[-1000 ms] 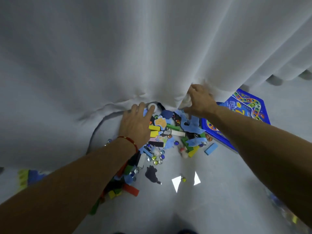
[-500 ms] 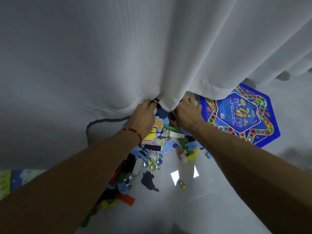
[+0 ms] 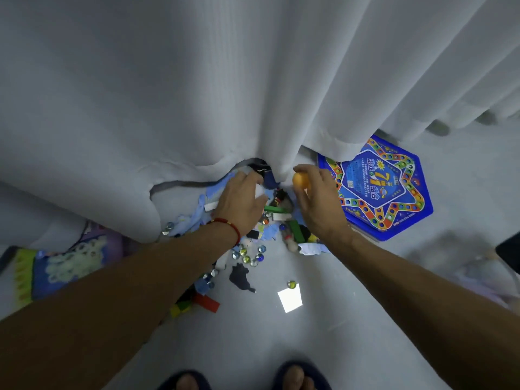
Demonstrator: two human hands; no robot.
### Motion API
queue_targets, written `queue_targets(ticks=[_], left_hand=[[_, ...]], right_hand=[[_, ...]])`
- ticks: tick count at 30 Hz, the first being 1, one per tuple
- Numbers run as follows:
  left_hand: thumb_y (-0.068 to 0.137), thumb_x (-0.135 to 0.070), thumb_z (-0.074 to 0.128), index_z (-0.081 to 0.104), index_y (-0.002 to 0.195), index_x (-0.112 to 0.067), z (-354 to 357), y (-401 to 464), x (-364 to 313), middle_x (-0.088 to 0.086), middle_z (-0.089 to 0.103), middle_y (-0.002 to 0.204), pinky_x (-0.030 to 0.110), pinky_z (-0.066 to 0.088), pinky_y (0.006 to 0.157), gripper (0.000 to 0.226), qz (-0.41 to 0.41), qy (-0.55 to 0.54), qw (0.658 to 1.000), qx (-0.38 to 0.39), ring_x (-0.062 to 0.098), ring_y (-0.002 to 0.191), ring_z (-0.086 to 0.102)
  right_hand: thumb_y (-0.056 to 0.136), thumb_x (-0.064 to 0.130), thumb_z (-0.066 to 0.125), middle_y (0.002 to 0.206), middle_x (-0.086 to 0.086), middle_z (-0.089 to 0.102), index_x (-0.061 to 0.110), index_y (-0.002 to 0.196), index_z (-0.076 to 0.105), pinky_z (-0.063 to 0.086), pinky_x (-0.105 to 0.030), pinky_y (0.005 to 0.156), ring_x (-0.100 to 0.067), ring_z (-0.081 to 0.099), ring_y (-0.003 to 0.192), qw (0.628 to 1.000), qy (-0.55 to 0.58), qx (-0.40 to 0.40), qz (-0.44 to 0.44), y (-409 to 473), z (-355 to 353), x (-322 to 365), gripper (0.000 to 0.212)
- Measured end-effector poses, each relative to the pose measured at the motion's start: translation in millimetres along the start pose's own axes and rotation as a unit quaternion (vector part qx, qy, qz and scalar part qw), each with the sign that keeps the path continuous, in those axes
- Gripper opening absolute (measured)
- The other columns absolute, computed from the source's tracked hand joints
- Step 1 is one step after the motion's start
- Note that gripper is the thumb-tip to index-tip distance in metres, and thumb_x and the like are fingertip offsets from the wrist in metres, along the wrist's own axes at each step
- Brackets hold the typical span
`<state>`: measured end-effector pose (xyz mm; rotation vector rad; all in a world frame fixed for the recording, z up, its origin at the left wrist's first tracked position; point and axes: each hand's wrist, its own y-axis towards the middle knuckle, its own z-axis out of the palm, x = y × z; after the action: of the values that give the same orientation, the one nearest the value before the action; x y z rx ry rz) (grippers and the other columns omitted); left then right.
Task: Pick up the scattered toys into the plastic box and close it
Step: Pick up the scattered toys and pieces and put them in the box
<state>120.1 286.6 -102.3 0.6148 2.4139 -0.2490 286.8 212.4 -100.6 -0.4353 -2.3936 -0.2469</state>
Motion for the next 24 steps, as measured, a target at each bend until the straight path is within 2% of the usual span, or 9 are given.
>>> queue_targets(ticks=[4,6,8,10,13,17,19,21,24], left_hand=[[0.09,-0.032,0.059,0.058,0.113,-0.021,-17.2,-33.2,-51.6,0.006,0.06,0.109,0.035,0.051,0.081,0.025,-0.088,-0.122,0.988,0.028,0.024,0.095,0.06],[0.09,-0.031,0.06,0.058,0.107,-0.022,-31.7,-52.0,-82.3,0.009,0.063,0.104,0.033,0.055,0.071,0.019,-0.146,-0.216,0.962,0.076,0.024,0.083,0.063],[0.092,-0.026,0.059,0.06,0.099,-0.019,-47.6,-69.9,-116.2,0.014,0.064,0.093,0.038,0.057,0.065,0.011,-0.179,-0.3,0.929,0.122,0.026,0.07,0.063],[0.094,-0.025,0.058,0.063,0.1,-0.014,-67.1,-84.3,-156.9,0.018,0.063,0.081,0.036,0.056,0.059,0.013,-0.182,-0.352,0.903,0.165,0.025,0.057,0.061],[0.096,-0.022,0.057,0.064,0.108,-0.007,-87.6,-101.4,-221.1,0.016,0.059,0.081,0.024,0.05,0.047,0.02,-0.139,-0.374,0.888,0.229,0.021,0.052,0.057],[0.092,-0.021,0.06,0.065,0.096,-0.016,-82.6,-129.8,-301.5,0.009,0.057,0.087,0.037,0.055,0.075,0.008,-0.101,-0.379,0.868,0.303,0.025,0.062,0.061],[0.094,-0.018,0.056,0.059,0.096,-0.014,-70.9,-144.0,-342.2,0.007,0.053,0.094,0.027,0.058,0.066,0.005,-0.132,-0.406,0.836,0.344,0.025,0.075,0.062],[0.093,-0.017,0.055,0.054,0.102,-0.01,-51.3,-153.2,-380.2,0.011,0.052,0.102,0.033,0.061,0.073,0.011,-0.162,-0.449,0.794,0.377,0.026,0.083,0.06],[0.09,-0.022,0.055,0.047,0.13,-0.011,-25.5,-159.1,-417.3,0.017,0.048,0.128,0.041,0.058,0.078,0.042,-0.171,-0.475,0.766,0.398,0.034,0.101,0.061]], right_hand=[[0.097,0.026,0.062,0.119,0.0,0.061,0.029,0.124,0.056,0.057,-0.03,0.077,-0.015,0.061,0.103,0.965,0.227,-0.044,0.127,-38.3,-45.3,23.3,0.028],[0.096,0.021,0.066,0.113,-0.008,0.065,0.027,0.12,0.059,0.058,-0.029,0.064,-0.024,0.068,0.097,0.855,0.44,-0.041,0.271,-61.2,-75.2,43.1,0.026],[0.095,0.016,0.066,0.107,-0.012,0.071,0.022,0.121,0.059,0.057,-0.034,0.06,-0.028,0.071,0.091,0.75,0.569,-0.029,0.335,-89.9,-106.5,53.6,0.027],[0.096,0.017,0.065,0.106,-0.011,0.073,0.023,0.119,0.059,0.055,-0.03,0.056,-0.026,0.07,0.089,0.719,0.599,-0.039,0.35,-120.6,-140.6,56.0,0.025],[0.096,0.025,0.063,0.103,-0.009,0.071,0.019,0.125,0.057,0.047,-0.022,0.046,-0.016,0.069,0.071,0.72,0.584,-0.1,0.362,-163.0,-202.9,47.8,0.03],[0.096,0.026,0.061,0.082,-0.007,0.067,0.01,0.105,0.061,0.044,-0.018,0.038,-0.014,0.06,0.047,0.654,0.603,-0.21,0.406,-215.8,-301.9,13.9,0.019],[0.097,0.027,0.059,0.089,-0.012,0.063,0.008,0.106,0.057,0.049,-0.02,0.04,-0.017,0.064,0.058,0.61,0.627,-0.249,0.416,-238.9,-338.8,-7.0,0.021],[0.097,0.027,0.058,0.093,-0.014,0.061,0.008,0.114,0.055,0.055,-0.024,0.044,-0.02,0.063,0.073,0.574,0.633,-0.301,0.423,-255.9,-362.6,-24.3,0.026],[0.097,0.033,0.057,0.124,-0.022,0.053,0.007,0.137,0.043,0.061,-0.05,0.075,-0.041,0.061,0.102,0.535,0.643,-0.351,0.421,-272.8,-381.7,-38.3,0.05]])
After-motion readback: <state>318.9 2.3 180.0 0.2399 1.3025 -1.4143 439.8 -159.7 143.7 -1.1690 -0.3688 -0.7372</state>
